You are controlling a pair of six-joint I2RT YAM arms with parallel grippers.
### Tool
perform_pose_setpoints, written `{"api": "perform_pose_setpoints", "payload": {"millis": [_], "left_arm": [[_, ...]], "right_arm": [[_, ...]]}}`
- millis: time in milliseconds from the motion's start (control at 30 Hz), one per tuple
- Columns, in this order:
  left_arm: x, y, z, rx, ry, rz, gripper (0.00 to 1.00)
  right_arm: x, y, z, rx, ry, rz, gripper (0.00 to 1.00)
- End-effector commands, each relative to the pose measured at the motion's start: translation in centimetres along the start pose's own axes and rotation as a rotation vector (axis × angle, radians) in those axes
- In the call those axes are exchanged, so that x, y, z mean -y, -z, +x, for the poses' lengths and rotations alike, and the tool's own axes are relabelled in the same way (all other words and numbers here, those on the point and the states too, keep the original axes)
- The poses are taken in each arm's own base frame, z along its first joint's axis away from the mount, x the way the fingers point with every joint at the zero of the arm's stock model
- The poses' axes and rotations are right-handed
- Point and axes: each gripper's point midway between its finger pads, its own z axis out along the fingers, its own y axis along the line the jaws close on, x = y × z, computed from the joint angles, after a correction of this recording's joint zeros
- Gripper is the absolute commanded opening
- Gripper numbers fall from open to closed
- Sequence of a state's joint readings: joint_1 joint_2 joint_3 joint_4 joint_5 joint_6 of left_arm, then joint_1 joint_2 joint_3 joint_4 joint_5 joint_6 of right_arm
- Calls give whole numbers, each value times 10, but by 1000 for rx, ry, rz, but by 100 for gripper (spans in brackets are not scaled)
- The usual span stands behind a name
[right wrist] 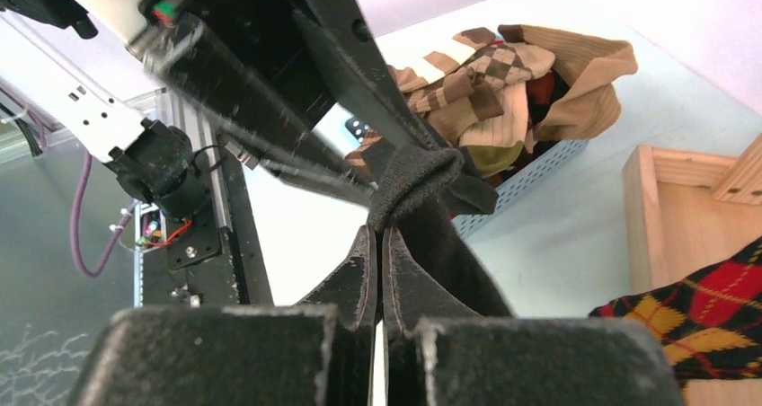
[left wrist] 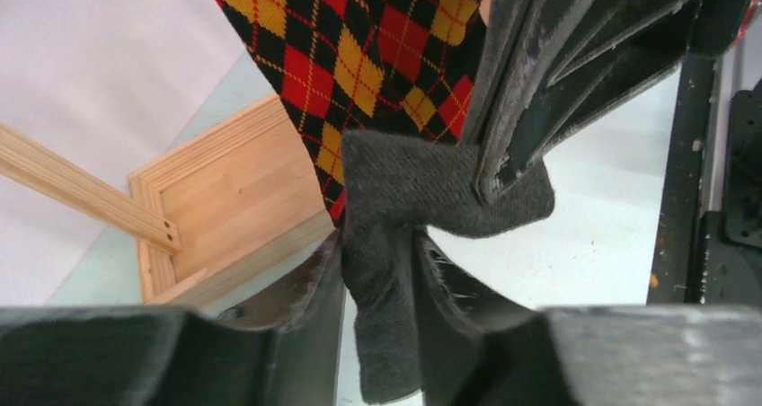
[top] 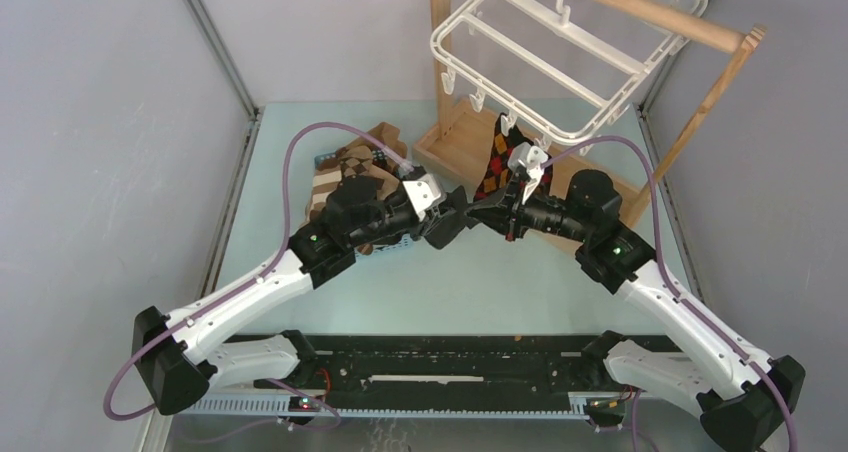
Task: Clip the socks to the hanger
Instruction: Pick up the sock from the bin.
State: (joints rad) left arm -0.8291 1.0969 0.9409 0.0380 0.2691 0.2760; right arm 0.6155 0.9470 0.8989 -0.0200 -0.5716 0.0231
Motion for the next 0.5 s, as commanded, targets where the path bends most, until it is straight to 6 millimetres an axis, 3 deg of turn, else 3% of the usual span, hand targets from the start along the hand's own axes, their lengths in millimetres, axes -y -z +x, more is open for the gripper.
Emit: {"api": "perform_pose_setpoints", "payload": {"millis": [0, 167, 333, 467], "left_arm": [[5, 10, -20, 23, -29, 44, 46], [13, 30, -18, 36, -18, 112, 98], [11, 46, -38, 173, 92, 160, 100], [28, 44, -56, 246, 139, 316, 100]], "right_arm": [[-3, 8, -31, 45, 156, -40, 0], [-10, 19, -25, -19, 437, -142, 0], [-10, 29, -18, -92, 698, -212, 0], [-10, 34, -19, -115, 826, -246, 0]]}}
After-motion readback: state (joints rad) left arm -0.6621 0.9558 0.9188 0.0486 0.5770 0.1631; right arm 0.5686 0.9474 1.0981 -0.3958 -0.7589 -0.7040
